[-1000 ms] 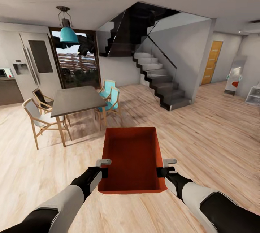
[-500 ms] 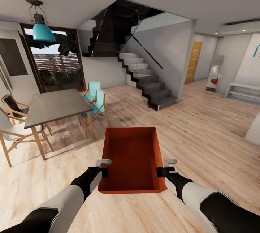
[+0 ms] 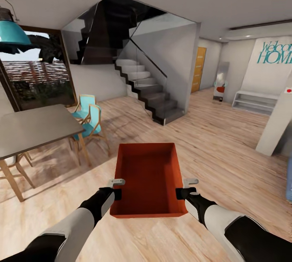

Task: Move the two storage containers from the living room to the garage. In the garage, place one container on the floor and stack the other container on top of it (either order is fine).

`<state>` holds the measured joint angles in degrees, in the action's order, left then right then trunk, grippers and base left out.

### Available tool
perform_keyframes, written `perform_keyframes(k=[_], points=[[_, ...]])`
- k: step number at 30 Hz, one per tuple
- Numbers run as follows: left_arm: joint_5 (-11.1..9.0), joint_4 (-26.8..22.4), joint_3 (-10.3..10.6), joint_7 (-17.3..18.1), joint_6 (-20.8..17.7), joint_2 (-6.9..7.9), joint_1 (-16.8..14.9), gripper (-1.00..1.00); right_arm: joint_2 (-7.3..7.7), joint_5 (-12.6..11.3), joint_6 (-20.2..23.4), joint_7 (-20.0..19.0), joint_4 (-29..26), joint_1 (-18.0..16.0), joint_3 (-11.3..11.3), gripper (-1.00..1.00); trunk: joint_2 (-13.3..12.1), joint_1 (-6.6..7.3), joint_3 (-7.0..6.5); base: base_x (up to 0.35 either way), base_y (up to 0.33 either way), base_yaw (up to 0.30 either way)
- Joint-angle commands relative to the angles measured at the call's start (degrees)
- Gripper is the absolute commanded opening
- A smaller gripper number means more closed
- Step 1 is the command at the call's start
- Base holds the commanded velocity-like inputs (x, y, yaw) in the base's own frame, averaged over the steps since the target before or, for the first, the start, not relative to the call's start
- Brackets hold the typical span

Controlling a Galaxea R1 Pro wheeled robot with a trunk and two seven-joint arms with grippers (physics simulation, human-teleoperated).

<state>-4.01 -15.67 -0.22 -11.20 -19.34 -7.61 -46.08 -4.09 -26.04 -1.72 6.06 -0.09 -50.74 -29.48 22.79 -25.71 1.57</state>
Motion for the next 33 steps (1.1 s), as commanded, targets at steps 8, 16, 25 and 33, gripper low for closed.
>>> perform_keyframes(k=[8,16,25,33], points=[[1.5,-0.2,-0.4,-0.9,-0.5,0.05,0.0,-1.00,0.31,-0.9,-0.3,0.5,0.2,-0.1,-0.1,-1.00,0.1,-0.07,0.13,0.322,0.071,-0.250],[1.5,-0.2,-0.4,-0.9,-0.5,0.05,0.0,-1.00,0.31,-0.9,-0.3,0.5,0.2,-0.1,-0.1,-1.00,0.1,-0.07,0.13,0.322,0.071,-0.250],[1.5,-0.2,-0.4,-0.9,-0.5,0.05,0.0,-1.00,0.31,-0.9,-0.3,0.5,0.2,-0.1,-0.1,-1.00,0.1,-0.07,0.13,0.322,0.071,-0.250],[1.5,-0.2,-0.4,-0.9,-0.5,0.05,0.0,-1.00,0.31,-0.9,-0.3,0.5,0.2,-0.1,-0.1,-1.00,0.1,-0.07,0.13,0.322,0.071,-0.250]])
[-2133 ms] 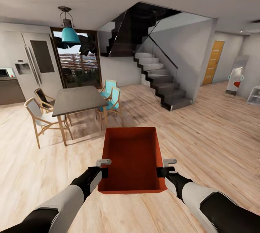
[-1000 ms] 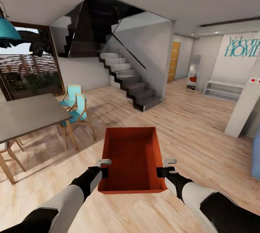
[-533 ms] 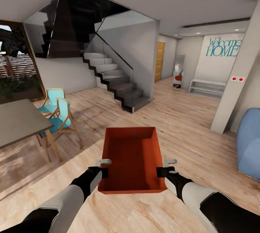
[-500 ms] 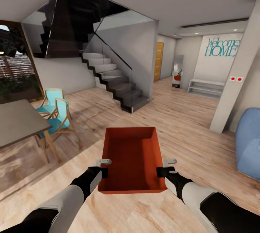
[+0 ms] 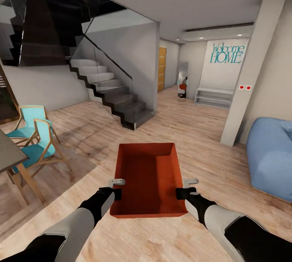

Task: Move the two storage containers from the living room to the garage. In the garage, place one container on the floor and stack the other container on top of it (either order is fine).

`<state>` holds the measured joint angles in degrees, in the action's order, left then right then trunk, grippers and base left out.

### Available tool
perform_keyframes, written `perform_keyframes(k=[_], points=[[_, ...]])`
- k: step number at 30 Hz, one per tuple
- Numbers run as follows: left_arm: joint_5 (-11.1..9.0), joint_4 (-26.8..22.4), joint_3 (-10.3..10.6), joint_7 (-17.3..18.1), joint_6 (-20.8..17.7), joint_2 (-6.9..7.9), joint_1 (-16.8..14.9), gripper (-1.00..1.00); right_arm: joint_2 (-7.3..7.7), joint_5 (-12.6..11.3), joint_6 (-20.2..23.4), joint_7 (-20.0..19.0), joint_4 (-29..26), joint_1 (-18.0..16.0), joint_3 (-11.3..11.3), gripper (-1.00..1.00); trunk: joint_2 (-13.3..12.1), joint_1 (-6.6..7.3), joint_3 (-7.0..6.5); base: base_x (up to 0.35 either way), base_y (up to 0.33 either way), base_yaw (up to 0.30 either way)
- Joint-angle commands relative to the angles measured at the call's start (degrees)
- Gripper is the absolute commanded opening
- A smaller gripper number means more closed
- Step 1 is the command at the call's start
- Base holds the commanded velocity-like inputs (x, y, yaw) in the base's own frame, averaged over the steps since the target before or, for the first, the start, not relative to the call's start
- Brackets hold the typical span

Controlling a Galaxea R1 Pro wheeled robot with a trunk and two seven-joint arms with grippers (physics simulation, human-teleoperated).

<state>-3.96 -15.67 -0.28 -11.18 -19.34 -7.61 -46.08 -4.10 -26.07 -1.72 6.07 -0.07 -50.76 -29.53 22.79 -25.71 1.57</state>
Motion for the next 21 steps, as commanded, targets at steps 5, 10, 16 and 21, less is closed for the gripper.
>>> perform_keyframes(k=[5,10,16,21], points=[[1.4,-0.2,-0.3,-0.9,-0.5,0.05,0.0,-1.00,0.32,-0.8,-0.3,0.5,0.2,-0.1,0.0,-1.00,0.1,-0.07,0.13,0.322,0.071,-0.250],[1.4,-0.2,-0.3,-0.9,-0.5,0.05,0.0,-1.00,0.32,-0.8,-0.3,0.5,0.2,-0.1,0.0,-1.00,0.1,-0.07,0.13,0.322,0.071,-0.250],[1.4,-0.1,-0.3,-0.9,-0.5,0.04,0.0,-1.00,0.33,-0.8,-0.3,0.5,0.2,0.0,0.0,-1.00,0.1,-0.07,0.13,0.322,0.071,-0.250],[1.4,-0.1,-0.3,-0.9,-0.5,0.05,-0.1,-1.00,0.32,-0.8,-0.3,0.5,0.2,-0.1,0.0,-1.00,0.1,-0.07,0.13,0.322,0.071,-0.250]])
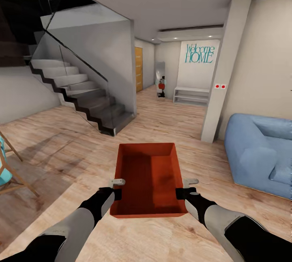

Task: Move the two storage containers from the living room to the garage. In the garage, place one container on the floor and stack the other container on top of it (either order is fine).

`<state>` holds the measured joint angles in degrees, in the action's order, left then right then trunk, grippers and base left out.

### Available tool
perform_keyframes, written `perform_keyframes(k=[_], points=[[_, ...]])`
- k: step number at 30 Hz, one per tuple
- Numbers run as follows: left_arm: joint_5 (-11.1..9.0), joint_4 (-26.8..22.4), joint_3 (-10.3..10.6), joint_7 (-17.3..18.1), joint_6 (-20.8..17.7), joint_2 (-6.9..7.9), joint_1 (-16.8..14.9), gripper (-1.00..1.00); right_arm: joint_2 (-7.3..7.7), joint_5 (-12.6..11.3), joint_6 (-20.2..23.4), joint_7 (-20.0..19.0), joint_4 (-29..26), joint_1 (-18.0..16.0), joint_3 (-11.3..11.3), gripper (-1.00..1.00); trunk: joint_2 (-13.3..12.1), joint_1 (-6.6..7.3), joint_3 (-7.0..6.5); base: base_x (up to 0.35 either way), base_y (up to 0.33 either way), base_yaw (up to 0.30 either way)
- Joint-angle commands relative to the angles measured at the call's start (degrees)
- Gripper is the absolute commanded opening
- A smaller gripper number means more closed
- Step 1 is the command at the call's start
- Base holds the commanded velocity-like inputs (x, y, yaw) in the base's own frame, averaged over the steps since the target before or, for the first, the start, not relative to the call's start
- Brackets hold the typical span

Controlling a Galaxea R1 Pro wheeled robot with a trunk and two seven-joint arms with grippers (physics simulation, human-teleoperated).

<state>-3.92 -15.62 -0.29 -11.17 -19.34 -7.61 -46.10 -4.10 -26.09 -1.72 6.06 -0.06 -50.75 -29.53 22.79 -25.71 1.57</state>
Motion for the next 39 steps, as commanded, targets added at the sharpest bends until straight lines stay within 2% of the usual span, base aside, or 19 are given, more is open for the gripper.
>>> perform_keyframes(k=[1,19,39], points=[[1.4,-0.2,-0.3,-0.9,-0.5,0.05,0.0,-1.00,0.32,-0.8,-0.3,0.5,0.2,-0.1,0.0,-1.00,0.1,-0.07,0.13,0.322,0.071,-0.250],[1.4,-0.3,-0.3,-0.9,-0.5,0.04,0.0,-1.00,0.32,-0.8,-0.3,0.5,0.2,-0.1,0.0,-1.00,0.1,-0.07,0.13,0.322,0.071,-0.244],[1.4,-0.2,-0.3,-0.9,-0.5,0.05,0.0,-1.00,0.34,-0.8,-0.3,0.5,0.2,-0.1,0.0,-1.00,0.1,-0.07,0.13,0.322,0.071,-0.014]])
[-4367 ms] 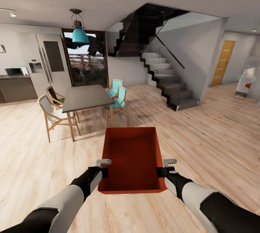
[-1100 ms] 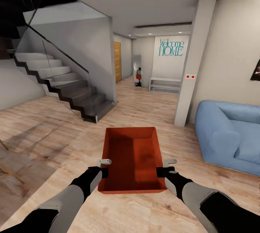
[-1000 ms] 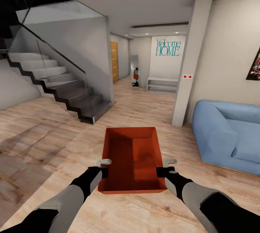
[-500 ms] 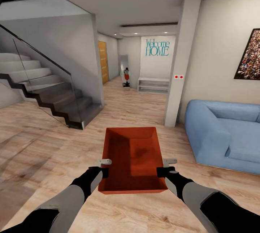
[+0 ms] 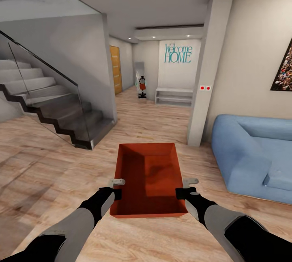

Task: Move the two storage containers from the living room to the garage. In the garage, place one container on the floor and stack the other container on top of it (either order is fine).

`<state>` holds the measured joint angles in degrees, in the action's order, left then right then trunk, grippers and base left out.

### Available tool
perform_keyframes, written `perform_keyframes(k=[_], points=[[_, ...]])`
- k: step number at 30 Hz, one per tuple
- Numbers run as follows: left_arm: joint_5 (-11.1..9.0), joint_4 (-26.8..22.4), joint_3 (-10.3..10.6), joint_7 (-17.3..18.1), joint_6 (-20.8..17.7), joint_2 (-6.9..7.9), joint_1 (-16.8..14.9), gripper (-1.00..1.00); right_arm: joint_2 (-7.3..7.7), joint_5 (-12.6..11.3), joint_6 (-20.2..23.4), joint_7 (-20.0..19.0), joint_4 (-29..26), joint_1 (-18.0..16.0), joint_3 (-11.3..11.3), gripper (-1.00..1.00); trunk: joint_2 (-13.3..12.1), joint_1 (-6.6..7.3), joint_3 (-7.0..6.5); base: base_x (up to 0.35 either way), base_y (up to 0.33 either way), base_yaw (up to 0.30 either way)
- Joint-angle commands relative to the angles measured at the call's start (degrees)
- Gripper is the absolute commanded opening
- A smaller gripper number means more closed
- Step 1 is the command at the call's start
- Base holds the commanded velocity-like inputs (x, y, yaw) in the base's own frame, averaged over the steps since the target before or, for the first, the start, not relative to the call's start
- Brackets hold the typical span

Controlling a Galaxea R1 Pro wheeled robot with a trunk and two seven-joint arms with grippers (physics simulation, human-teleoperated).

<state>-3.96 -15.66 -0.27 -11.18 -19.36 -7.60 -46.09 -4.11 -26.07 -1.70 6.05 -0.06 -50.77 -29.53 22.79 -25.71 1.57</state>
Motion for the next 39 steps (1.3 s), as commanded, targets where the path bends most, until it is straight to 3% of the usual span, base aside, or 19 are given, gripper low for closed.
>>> perform_keyframes(k=[1,33,39], points=[[1.4,-0.2,-0.3,-0.9,-0.5,0.04,0.0,-1.00,0.34,-0.8,-0.2,0.5,0.1,-0.1,0.0,-1.00,0.1,-0.07,0.13,0.322,0.071,0.000],[1.4,-0.2,-0.3,-0.9,-0.5,-0.02,0.0,-1.00,0.42,-0.8,-0.2,0.5,0.1,-0.1,0.0,-1.00,0.1,-0.07,0.13,0.322,0.071,0.000],[1.4,-0.2,-0.3,-0.9,-0.5,-0.04,0.0,-1.00,0.33,-0.8,-0.2,0.5,0.1,-0.1,0.1,-1.00,0.1,-0.07,0.13,0.322,0.071,-0.155]])
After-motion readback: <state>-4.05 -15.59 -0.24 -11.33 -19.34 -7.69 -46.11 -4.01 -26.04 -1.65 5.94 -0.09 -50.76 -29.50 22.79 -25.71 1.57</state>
